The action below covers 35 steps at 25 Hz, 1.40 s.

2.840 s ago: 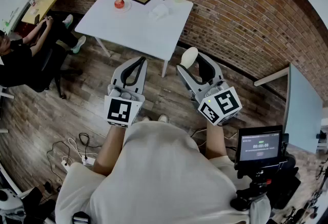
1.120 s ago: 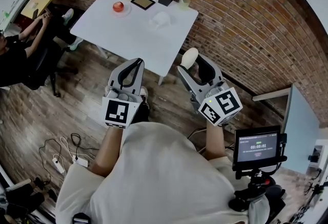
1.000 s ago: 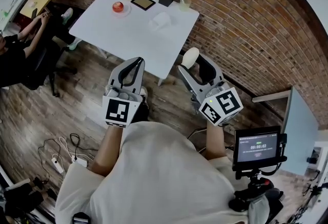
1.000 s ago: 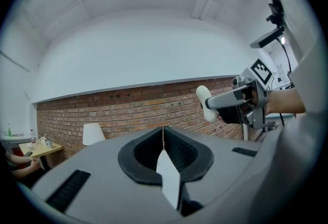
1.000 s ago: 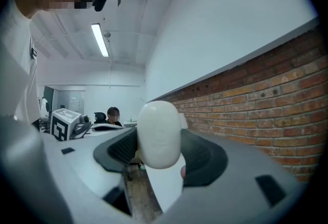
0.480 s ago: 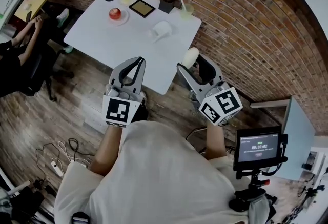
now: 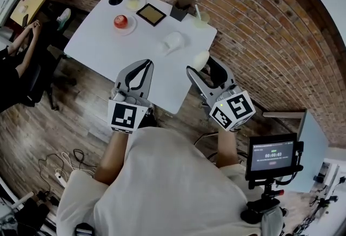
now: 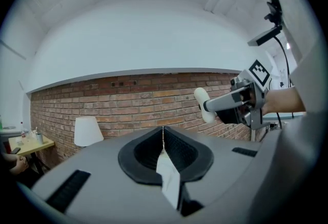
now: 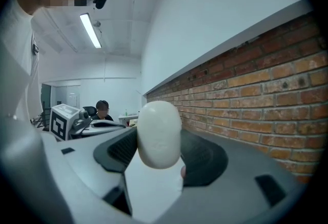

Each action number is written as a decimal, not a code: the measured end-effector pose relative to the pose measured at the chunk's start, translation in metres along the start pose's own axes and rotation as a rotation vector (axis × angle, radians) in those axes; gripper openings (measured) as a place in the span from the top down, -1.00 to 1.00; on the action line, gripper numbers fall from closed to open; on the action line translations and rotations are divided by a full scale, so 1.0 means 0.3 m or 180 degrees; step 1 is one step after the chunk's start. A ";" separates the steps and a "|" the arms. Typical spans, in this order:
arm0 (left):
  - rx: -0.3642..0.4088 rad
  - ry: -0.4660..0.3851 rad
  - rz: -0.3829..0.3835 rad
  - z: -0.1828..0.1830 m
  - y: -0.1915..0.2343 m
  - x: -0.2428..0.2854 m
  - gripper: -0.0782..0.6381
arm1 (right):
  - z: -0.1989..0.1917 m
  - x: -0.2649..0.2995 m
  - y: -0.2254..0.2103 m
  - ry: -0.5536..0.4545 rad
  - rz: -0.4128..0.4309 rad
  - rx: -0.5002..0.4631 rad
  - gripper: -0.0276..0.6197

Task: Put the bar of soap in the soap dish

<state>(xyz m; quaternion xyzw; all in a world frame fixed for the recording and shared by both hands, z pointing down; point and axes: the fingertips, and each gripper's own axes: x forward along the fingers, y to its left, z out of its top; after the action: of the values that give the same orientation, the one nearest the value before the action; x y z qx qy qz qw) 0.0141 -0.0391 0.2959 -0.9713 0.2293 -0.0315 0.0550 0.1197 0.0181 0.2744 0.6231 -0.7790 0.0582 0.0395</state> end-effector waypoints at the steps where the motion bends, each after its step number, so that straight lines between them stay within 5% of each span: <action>1: -0.0009 0.0005 -0.0012 -0.005 0.015 0.015 0.74 | -0.001 0.020 -0.011 0.0016 -0.0007 0.0002 0.10; 19: -0.0141 0.0116 -0.0109 -0.109 0.272 0.216 0.74 | -0.064 0.319 -0.168 0.0363 -0.0115 -0.0020 0.10; 35: -0.0300 0.0408 0.0340 -0.236 0.296 0.228 0.74 | -0.219 0.461 -0.242 0.0851 0.0516 -0.0347 0.10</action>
<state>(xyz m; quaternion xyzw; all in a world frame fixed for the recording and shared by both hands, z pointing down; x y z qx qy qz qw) 0.0300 -0.1553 0.3577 -0.9552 0.2850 -0.0799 -0.0039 0.1595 -0.1221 0.3609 0.5418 -0.8165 0.1011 0.1717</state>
